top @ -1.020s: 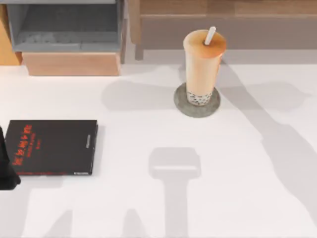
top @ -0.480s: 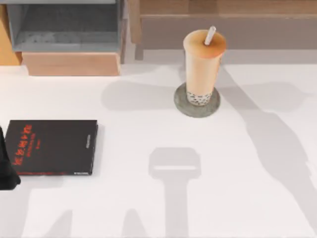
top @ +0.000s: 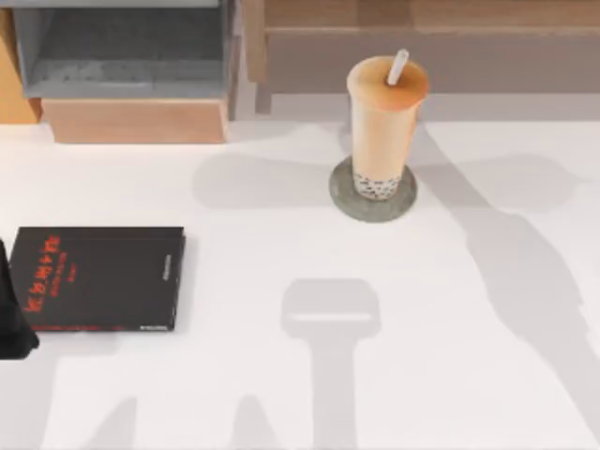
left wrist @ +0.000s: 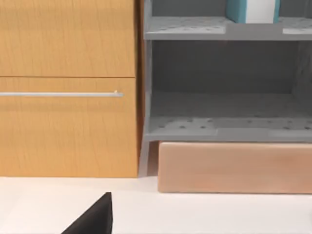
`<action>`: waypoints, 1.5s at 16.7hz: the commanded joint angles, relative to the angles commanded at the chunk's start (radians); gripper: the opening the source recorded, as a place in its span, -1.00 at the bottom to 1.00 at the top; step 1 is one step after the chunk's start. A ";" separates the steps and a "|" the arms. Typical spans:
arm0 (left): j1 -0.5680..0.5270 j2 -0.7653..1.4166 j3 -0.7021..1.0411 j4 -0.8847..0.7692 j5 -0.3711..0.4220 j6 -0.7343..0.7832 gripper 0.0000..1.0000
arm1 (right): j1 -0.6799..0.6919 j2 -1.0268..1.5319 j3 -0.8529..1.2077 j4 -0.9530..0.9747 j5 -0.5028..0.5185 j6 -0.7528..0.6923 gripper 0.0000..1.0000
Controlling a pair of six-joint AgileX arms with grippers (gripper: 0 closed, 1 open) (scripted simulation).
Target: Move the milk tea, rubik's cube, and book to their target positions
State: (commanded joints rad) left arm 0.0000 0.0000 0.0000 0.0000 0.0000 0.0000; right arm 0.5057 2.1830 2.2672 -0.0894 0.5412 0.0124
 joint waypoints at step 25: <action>0.000 0.000 0.000 0.000 0.000 0.000 1.00 | 0.033 -0.138 -0.215 0.076 0.032 0.002 1.00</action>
State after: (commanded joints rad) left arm 0.0000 0.0000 0.0000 0.0000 0.0000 0.0000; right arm 0.5390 2.0453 2.0523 -0.0135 0.5732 0.0141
